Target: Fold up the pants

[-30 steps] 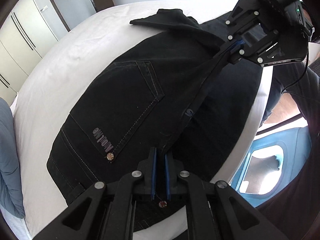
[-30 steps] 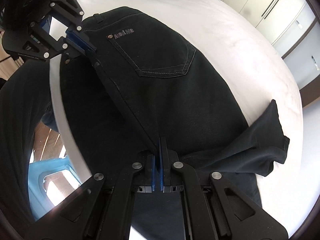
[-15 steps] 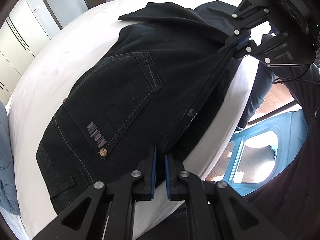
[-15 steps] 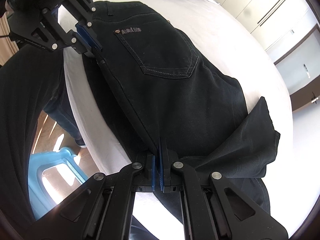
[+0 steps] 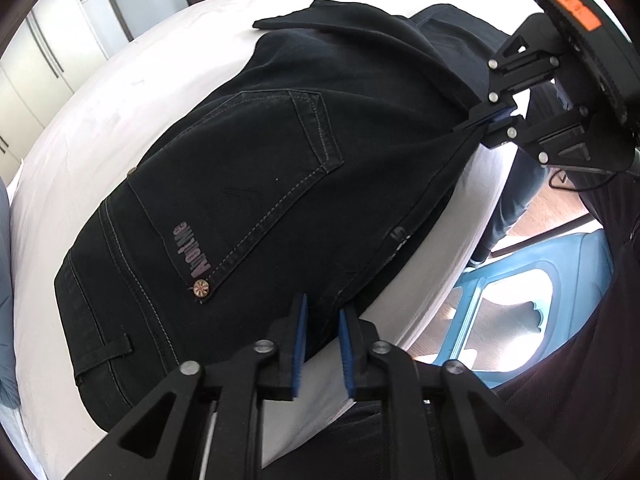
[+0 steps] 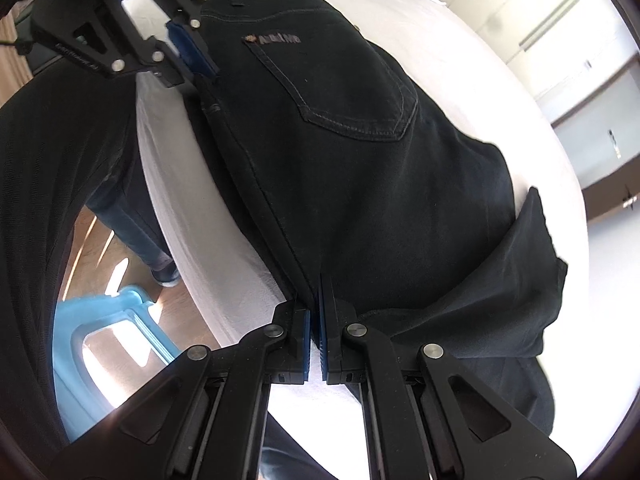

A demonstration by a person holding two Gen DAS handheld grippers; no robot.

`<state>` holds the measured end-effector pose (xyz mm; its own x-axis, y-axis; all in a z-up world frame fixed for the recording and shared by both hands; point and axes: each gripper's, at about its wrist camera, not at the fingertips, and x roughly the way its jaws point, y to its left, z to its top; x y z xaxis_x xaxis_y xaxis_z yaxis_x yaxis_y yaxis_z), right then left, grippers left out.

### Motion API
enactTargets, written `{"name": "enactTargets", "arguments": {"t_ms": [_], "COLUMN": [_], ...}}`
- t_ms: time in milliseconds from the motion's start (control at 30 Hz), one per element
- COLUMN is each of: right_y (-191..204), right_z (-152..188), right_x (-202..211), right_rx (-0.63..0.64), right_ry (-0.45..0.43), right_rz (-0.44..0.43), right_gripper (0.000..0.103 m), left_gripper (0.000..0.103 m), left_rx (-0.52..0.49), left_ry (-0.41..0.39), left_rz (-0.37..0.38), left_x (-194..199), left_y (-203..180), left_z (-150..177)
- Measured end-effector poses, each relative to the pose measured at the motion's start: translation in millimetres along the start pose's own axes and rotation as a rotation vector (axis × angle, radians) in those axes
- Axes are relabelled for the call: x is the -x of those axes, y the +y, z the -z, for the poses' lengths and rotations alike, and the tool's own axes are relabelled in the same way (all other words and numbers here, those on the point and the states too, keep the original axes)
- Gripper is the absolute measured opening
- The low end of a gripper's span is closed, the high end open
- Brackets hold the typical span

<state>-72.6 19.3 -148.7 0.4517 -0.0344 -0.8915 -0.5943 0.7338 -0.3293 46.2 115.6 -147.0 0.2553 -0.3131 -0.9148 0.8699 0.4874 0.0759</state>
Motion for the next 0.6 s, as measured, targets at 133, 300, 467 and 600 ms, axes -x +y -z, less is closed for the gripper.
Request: {"name": "enactTargets", "arguments": {"t_ms": [133, 300, 467, 600], "right_y": [-7, -7, -10, -11], "right_z": [-1, -2, -5, -5], "right_x": [-5, -7, -9, -8], "right_rx": [-0.087, -0.097, -0.14, -0.169], "right_ry": [-0.004, -0.016, -0.03, -0.062], "right_rz": [-0.013, -0.018, -0.023, -0.034], "right_gripper": [0.003, 0.003, 0.004, 0.01], "left_gripper": [0.064, 0.065, 0.065, 0.066], "left_rx": [0.04, 0.097, 0.195, 0.261], "left_ry": [0.018, 0.007, -0.09, 0.019], "left_rz": [-0.006, -0.002, 0.013, 0.013], "left_x": [6, 33, 42, -13], "left_y": [4, 10, 15, 16], "left_z": [5, 6, -16, -25]}}
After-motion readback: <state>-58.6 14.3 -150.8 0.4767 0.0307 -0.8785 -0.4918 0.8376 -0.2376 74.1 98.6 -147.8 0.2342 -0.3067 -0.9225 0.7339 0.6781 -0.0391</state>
